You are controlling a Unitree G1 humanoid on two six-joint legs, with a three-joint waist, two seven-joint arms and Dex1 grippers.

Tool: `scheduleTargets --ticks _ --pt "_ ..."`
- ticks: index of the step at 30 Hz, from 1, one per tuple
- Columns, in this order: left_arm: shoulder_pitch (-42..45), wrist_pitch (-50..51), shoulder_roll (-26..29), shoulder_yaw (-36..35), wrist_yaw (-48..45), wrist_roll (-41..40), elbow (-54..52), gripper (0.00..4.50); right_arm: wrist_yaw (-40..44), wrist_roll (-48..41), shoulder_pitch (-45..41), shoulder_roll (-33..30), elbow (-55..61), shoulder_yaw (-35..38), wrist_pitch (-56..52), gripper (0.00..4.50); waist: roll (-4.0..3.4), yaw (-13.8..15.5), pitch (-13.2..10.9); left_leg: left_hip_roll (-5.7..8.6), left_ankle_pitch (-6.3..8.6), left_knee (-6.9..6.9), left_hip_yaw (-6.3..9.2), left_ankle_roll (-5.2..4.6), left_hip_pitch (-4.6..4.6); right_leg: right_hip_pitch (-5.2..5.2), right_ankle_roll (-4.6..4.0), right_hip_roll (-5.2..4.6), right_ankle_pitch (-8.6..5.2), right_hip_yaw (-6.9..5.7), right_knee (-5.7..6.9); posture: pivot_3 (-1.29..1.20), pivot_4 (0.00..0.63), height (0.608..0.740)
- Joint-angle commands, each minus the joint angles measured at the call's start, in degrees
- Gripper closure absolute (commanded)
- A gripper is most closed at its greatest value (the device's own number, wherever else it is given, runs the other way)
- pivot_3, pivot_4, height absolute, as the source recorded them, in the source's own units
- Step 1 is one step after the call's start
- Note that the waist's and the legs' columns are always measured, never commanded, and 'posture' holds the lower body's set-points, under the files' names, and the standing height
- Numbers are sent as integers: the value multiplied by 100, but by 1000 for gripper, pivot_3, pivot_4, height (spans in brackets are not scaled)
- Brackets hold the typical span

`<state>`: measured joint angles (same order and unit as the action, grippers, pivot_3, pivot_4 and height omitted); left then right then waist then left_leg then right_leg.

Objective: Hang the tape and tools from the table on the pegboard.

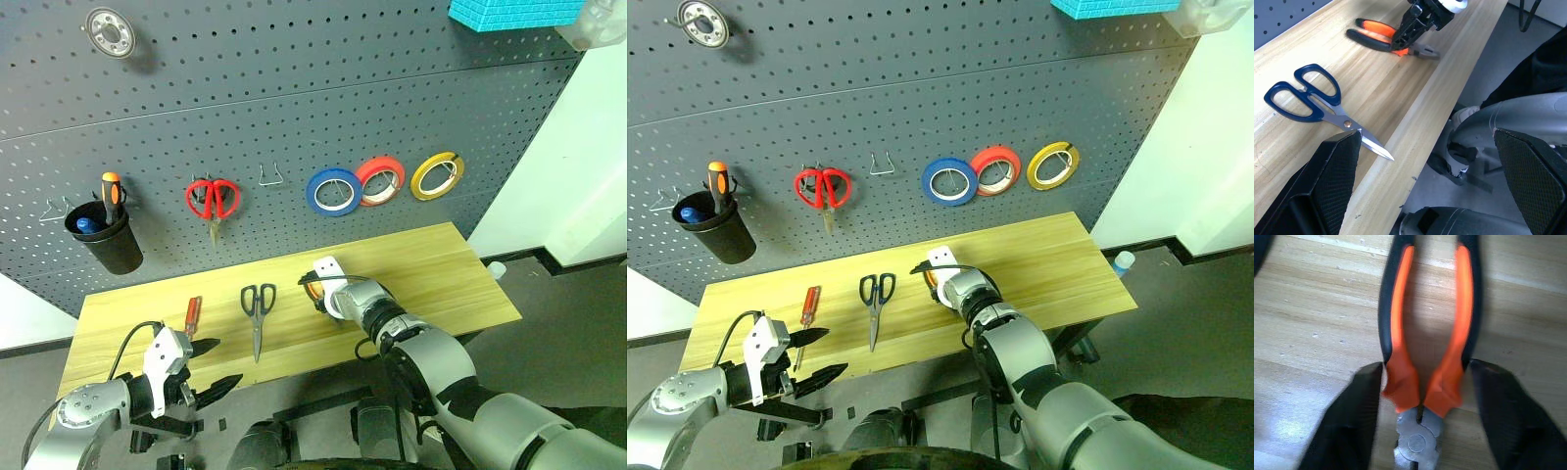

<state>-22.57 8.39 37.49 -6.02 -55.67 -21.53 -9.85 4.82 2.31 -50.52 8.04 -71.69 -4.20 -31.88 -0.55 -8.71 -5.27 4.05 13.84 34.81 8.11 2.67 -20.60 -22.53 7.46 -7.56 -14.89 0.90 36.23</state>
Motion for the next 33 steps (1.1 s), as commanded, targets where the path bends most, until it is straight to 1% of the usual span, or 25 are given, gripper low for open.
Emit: scheduleTargets --ticks 1,7,8,10,11,13,17,20,22,25,26,30,33 --pt "58 -42 -12 -85 21 -50 -116 0 21 43 -61 416 -14 -22 58 2555 3 2 2 0 0 0 0 0 3 2 0 0 0 0 0 -92 35 739" --pt "158 -54 -25 -95 25 -40 -63 0 63 41 -58 345 40 4 69 2630 10 -3 9 0 0 2 -1 0 9 7 -5 1 3 0 0 -91 23 739" --pt "178 -60 -25 -105 29 -40 -54 0 102 60 -41 315 70 -20 89 2762 11 -2 10 -1 0 2 -1 0 11 9 -7 2 4 0 0 -90 20 739" --pt "197 -72 -21 -152 40 -55 -52 0 324 172 32 232 214 -188 120 3303 11 -1 10 -1 0 2 0 0 11 9 -7 2 4 0 0 -87 16 739" --pt "194 -84 -30 -193 56 -80 -61 0 510 245 116 178 363 -317 133 3664 12 -2 10 -1 0 2 0 0 10 8 -7 2 5 0 0 -87 14 739" --pt "199 -104 -77 -263 97 -156 -79 0 880 393 335 66 743 -609 238 3664 14 1 11 -1 0 1 0 0 7 5 -7 2 6 0 -1 -88 10 739" --pt "212 -82 -294 -382 207 -368 -158 0 1540 817 1123 -319 2241 -1451 483 3664 23 4 27 0 1 -7 0 2 1 0 15 2 17 0 -4 -101 0 739" --pt "210 -137 -368 -357 221 -332 -69 0 1610 950 1457 -500 2984 -1646 305 3664 24 4 27 2 1 -3 -2 3 -21 -14 17 -2 18 1 -7 -110 0 739" --pt "230 -157 -393 -333 226 -312 -33 0 1679 905 1504 -537 3173 -1620 190 3664 25 1 28 2 0 7 -3 4 -36 -24 6 -1 24 0 -7 -116 0 739" --pt "345 -176 -419 -284 218 -270 76 0 1682 788 1394 -552 3194 -1457 135 3109 31 2 33 -2 1 14 -2 4 -36 -24 6 7 23 0 -5 -126 0 739" --pt "380 -183 -423 -269 211 -259 106 0 1697 757 1365 -552 3224 -1419 110 2844 31 2 33 -4 1 16 -1 4 -35 -23 4 12 24 -1 -5 -128 0 739" --pt "496 -207 -428 -233 192 -232 180 0 1710 667 1280 -503 3347 -1293 -133 1420 31 1 33 -6 0 19 -1 4 -36 -24 0 15 27 0 -5 -131 0 739" --pt "574 -215 -401 -227 170 -233 228 0 1588 623 1176 -419 3218 -1171 -310 373 31 -9 33 -6 0 19 -2 4 -36 -24 -14 15 36 0 -6 -131 0 739"
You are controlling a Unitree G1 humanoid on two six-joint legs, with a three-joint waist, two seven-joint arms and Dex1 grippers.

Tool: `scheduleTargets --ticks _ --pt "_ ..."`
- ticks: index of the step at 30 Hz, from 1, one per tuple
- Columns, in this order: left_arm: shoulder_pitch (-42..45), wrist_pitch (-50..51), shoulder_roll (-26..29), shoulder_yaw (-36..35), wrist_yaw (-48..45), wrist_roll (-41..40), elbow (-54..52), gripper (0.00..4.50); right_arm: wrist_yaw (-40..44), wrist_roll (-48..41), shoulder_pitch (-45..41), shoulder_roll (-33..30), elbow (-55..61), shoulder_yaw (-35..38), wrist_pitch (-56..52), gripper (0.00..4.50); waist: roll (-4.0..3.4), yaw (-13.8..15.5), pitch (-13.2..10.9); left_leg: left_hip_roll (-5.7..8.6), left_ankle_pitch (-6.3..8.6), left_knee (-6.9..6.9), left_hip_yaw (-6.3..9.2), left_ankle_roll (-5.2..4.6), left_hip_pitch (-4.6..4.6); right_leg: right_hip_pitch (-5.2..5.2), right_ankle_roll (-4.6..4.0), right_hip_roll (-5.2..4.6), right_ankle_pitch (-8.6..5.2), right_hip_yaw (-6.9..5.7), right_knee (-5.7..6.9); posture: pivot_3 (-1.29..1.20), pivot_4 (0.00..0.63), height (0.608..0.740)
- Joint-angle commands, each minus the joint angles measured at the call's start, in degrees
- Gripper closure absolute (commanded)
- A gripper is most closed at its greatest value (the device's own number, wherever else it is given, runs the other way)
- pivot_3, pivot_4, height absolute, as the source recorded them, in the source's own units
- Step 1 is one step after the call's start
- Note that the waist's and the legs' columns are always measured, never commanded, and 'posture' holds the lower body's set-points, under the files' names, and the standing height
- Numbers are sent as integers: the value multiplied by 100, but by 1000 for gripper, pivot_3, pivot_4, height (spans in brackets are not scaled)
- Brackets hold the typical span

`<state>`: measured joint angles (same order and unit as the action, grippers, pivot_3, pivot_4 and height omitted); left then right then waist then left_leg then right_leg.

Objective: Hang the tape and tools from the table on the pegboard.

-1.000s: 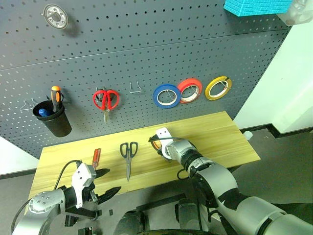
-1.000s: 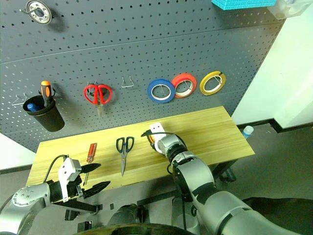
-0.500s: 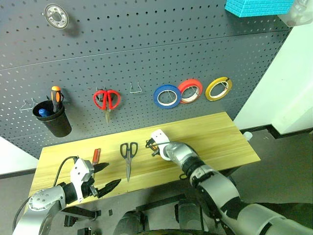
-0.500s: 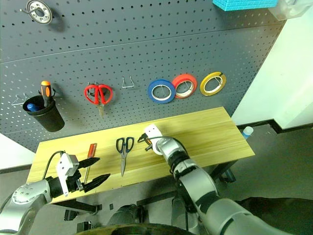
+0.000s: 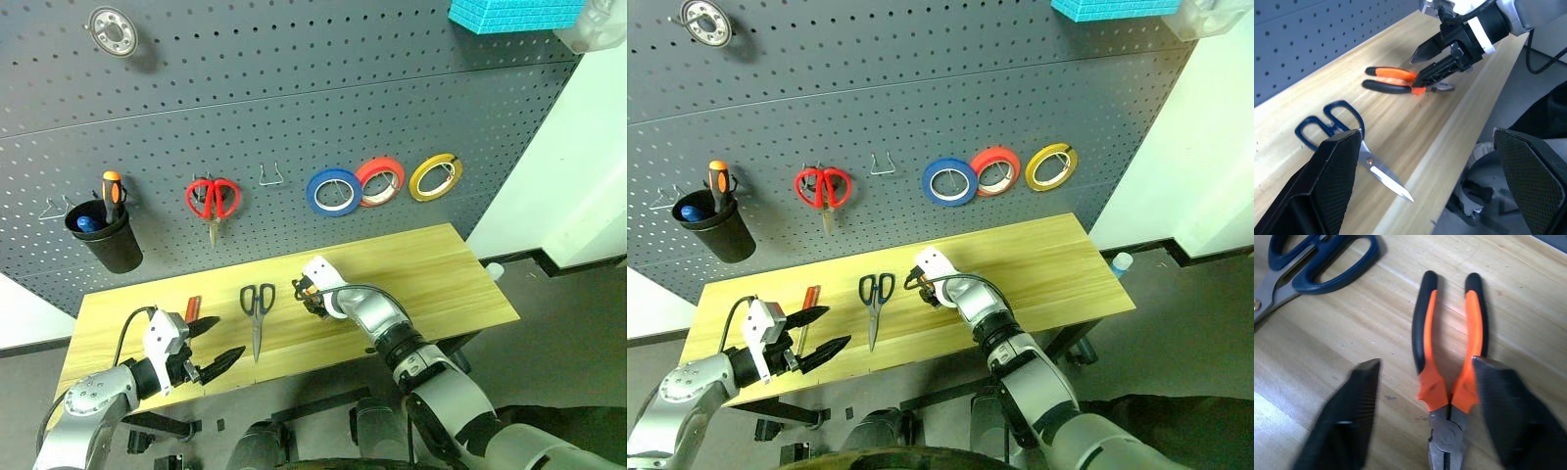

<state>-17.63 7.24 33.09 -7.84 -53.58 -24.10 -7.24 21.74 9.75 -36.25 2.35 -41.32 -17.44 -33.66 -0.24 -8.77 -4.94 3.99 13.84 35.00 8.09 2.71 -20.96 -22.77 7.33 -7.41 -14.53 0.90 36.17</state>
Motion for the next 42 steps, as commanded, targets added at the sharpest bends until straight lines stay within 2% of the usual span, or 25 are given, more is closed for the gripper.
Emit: scheduleTargets --ticks 1,8,19,28,42 --pt "86 -98 52 -54 -50 19 -34 0 -166 -133 -292 184 120 203 -192 49 0 -6 0 0 0 -1 0 0 0 -1 -6 0 4 0 0 -131 0 739" --pt "-123 -67 231 -204 -159 -20 -160 0 -335 -290 -702 375 -760 494 -249 20 0 -8 2 -2 0 -2 0 0 -1 -3 -7 3 6 0 1 -115 0 739" --pt "-968 117 272 -411 -100 -149 -923 0 -444 -343 -1122 480 -1986 673 161 20 -10 17 -13 -3 0 0 1 -1 -7 -9 -29 5 -4 0 2 -76 53 739" --pt "-822 272 276 -383 -75 -138 -1010 0 -614 -307 -1482 464 -2782 807 624 20 -10 20 -14 -4 0 0 2 -1 -7 -9 -29 8 -3 0 3 -70 50 739" --pt "-781 288 270 -375 -119 -109 -998 0 -745 -239 -1563 581 -3196 870 785 20 -12 13 -15 -24 0 0 1 -1 -6 -9 -38 27 2 0 3 -65 48 739"
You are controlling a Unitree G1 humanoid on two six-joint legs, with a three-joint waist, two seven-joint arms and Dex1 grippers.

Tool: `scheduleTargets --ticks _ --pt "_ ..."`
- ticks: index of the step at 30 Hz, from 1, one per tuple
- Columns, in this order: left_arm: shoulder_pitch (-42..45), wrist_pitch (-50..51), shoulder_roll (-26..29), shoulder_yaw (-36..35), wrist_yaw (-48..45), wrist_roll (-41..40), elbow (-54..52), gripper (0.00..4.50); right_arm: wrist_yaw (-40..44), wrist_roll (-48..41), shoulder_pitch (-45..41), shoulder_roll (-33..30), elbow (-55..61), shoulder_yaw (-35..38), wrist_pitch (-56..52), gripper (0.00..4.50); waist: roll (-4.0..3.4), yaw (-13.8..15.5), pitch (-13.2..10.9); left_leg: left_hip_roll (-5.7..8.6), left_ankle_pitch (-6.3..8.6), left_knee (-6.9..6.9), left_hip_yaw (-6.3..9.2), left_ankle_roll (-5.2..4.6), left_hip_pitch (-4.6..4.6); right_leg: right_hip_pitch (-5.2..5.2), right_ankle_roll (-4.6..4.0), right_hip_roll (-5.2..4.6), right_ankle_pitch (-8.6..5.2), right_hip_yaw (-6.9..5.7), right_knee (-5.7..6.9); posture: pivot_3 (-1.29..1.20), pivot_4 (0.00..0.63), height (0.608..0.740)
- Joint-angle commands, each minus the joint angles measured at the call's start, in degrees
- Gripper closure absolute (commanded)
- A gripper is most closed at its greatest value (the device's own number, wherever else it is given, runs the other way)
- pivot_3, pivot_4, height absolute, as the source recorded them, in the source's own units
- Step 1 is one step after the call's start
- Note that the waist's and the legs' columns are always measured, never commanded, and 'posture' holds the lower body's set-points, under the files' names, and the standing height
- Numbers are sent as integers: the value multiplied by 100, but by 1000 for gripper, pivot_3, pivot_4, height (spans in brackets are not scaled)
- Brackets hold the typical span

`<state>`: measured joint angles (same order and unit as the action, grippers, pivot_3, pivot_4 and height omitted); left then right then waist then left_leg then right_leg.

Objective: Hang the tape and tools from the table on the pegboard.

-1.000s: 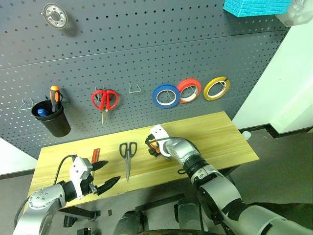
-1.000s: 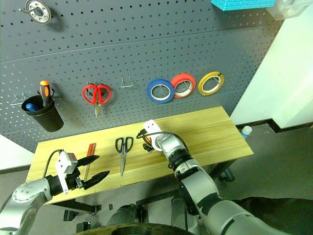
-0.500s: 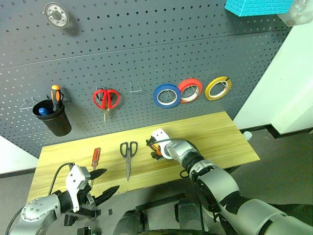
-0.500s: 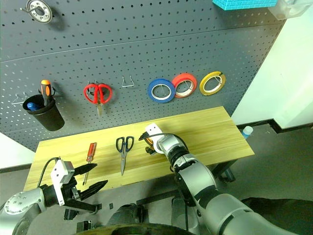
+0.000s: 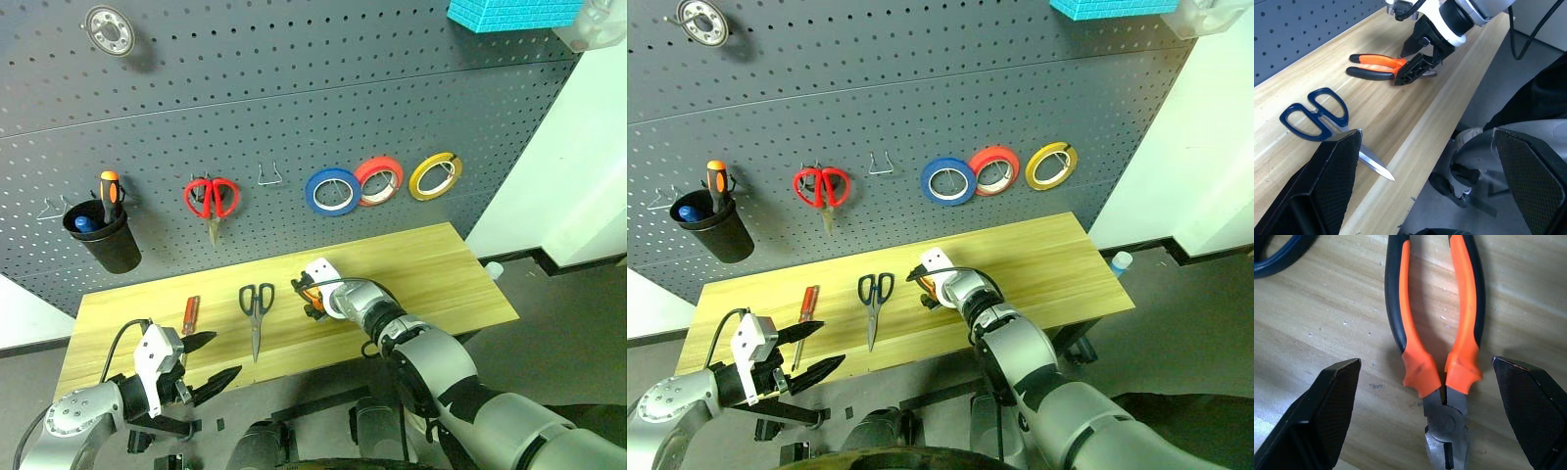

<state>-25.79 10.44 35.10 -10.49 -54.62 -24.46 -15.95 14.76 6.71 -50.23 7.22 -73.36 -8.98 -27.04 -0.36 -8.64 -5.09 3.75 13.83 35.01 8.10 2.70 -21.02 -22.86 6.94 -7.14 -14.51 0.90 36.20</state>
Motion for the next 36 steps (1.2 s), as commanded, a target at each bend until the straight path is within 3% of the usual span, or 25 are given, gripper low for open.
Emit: scheduleTargets --ticks 1,18,36 --pt "19 -31 71 -117 -17 -75 -143 0 -81 71 -163 99 0 27 127 20 -1 1 -1 -6 0 0 -1 0 0 -1 -3 5 2 0 0 -63 48 739" --pt "-957 56 -19 -288 88 -217 -1022 0 -130 238 62 129 98 -27 201 20 -21 15 -140 -52 0 2 -7 -1 -18 -28 -35 50 8 -1 -2 -63 107 739" --pt "-993 103 -35 -262 196 -215 -1087 0 -326 166 -68 135 -4 149 315 20 -12 100 -190 -53 0 1 -10 -1 -27 -38 -45 51 14 -1 -2 -48 103 739"
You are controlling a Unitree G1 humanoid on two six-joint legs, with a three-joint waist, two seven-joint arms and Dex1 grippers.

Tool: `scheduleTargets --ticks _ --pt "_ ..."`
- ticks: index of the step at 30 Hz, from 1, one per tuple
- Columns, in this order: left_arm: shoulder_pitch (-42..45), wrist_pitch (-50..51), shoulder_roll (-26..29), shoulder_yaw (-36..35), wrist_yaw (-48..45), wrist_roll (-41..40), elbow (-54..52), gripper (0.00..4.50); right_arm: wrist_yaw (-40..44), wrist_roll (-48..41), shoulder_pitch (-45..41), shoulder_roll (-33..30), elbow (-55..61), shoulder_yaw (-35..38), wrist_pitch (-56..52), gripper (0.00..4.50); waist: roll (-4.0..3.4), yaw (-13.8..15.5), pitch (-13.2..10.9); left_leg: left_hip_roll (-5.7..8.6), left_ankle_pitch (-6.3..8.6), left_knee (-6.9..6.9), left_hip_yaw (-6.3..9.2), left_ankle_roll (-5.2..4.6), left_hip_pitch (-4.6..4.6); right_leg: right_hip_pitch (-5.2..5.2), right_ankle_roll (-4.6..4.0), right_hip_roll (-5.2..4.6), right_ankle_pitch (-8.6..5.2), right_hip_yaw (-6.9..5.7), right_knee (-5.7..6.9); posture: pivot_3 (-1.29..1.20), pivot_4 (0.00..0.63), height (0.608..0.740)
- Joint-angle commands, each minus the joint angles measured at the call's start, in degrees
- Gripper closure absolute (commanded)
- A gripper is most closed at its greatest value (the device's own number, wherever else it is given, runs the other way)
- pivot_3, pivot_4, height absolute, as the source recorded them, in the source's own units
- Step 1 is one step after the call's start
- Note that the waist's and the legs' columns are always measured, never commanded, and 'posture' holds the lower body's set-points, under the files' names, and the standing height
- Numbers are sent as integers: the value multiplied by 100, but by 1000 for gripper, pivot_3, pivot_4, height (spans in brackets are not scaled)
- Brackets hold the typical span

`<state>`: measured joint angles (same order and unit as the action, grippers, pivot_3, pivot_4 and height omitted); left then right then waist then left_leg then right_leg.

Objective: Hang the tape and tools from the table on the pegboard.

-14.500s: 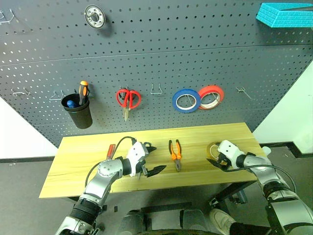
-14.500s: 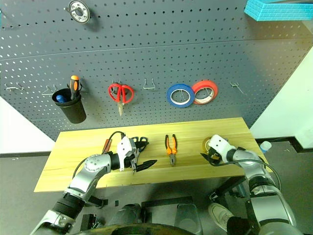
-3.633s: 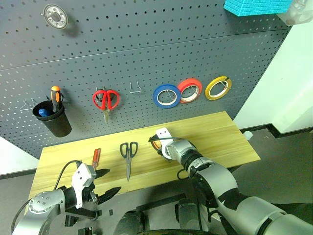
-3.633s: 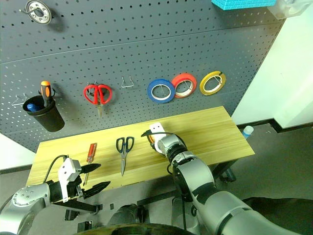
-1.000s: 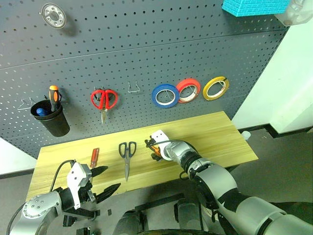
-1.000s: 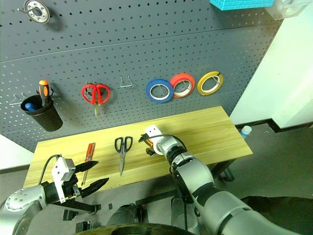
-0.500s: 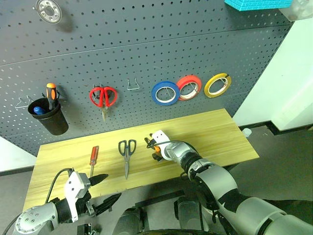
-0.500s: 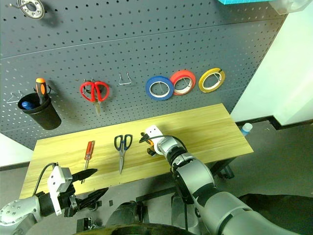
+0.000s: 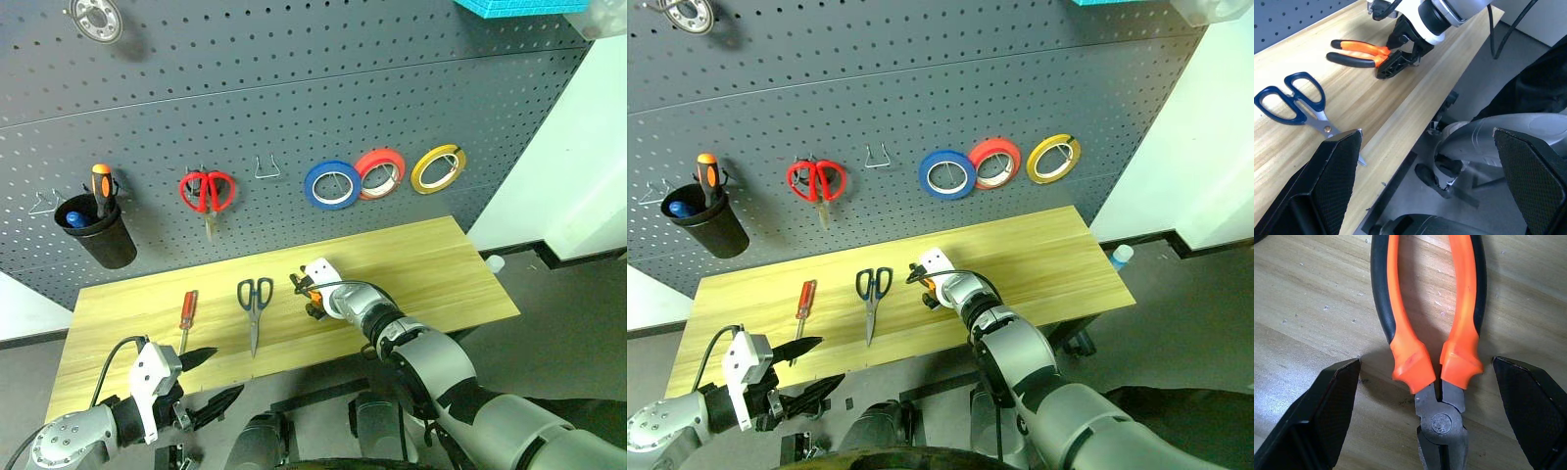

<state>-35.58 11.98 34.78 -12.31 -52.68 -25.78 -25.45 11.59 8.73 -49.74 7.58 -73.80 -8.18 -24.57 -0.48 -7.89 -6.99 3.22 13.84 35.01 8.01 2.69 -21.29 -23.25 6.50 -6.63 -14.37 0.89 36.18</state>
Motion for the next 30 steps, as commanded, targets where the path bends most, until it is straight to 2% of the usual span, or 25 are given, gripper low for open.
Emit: scheduleTargets --ticks 1,3,8,9,16,22,25,30 --pt "2 -51 -1 -76 4 -81 -120 0 -11 -36 -121 95 34 81 76 190 0 54 0 0 0 0 -1 0 0 -1 0 0 0 0 0 -48 103 739" --pt "33 -47 7 -72 2 -79 -93 0 -26 -38 -134 86 27 112 84 611 -1 87 -1 -1 0 0 -2 0 -1 -2 0 0 0 0 0 -49 101 739" --pt "107 -35 19 -64 2 -69 -53 0 -41 -33 -150 73 18 152 102 2311 0 101 -2 0 0 0 -4 0 -4 -3 -2 0 1 -1 -2 -48 93 739" --pt "126 -34 19 -60 3 -66 -42 0 -44 -30 -151 74 15 156 108 2400 0 101 -2 0 0 0 -4 0 -5 -3 -2 0 1 -1 -2 -48 92 739" --pt "254 -64 -6 -24 19 -26 51 0 -50 -2 -158 33 13 177 160 2400 3 95 0 0 0 0 -10 0 -6 -5 -3 1 2 -1 -1 -53 68 739" --pt "493 -144 -75 -30 76 -4 206 0 336 250 -60 -145 262 -144 731 2400 10 77 13 1 -1 0 -22 1 -5 -5 -1 3 6 -2 -1 -75 25 739" --pt "582 -237 -176 -19 113 28 290 0 598 494 178 -290 753 -511 1207 2400 21 60 35 1 -1 0 -24 2 -6 -5 17 4 17 -1 -2 -91 0 739" --pt "979 -393 -308 96 163 122 634 0 1093 588 801 -589 2060 -864 1669 2400 27 62 70 0 -3 2 -26 5 -6 -6 20 6 20 -1 1 -103 0 739"
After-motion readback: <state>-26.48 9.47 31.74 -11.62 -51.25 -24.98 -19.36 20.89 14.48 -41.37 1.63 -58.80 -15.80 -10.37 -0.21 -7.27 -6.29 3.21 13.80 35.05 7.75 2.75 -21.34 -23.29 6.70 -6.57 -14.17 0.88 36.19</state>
